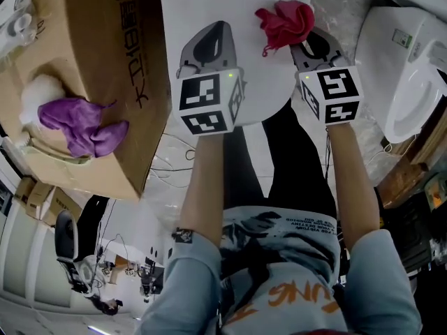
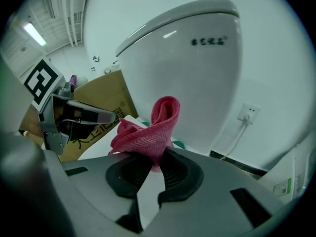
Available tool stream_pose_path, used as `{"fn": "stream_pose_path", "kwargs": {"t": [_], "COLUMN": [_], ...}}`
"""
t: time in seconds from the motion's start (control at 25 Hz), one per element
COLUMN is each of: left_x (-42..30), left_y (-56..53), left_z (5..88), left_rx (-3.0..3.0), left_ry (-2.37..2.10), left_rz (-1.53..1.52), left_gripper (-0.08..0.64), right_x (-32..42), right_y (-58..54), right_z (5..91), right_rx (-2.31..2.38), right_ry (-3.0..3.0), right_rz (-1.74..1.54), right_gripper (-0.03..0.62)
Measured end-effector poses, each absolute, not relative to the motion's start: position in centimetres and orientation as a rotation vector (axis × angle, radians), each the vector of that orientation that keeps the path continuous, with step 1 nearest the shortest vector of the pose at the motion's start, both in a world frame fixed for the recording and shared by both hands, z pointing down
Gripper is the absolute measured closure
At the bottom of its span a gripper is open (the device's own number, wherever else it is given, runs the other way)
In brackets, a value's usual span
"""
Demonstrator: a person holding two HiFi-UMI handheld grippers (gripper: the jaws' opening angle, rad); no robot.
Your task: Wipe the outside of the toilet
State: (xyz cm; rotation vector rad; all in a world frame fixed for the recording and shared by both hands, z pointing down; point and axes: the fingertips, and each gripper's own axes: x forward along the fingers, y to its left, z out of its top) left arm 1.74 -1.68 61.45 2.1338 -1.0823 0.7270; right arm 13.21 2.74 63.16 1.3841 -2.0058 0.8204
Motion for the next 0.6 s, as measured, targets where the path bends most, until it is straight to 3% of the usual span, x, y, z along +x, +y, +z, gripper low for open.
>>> {"fn": "stream_pose_path", "kwargs": {"t": [0.6], "left_x": [-8.5], "left_y": [-4.7], "left_z": [62.4], "left_rx": [2.029], "left_ry": [-1.209], "left_rz": [0.666], "left_gripper": [0.536], "right_x": [-0.3], "right_y": [-4.3], "right_z": [62.6], "right_rx": [1.183], "right_ry": [-2.163], "right_rz": [0.689], "right_gripper": [0.528]}}
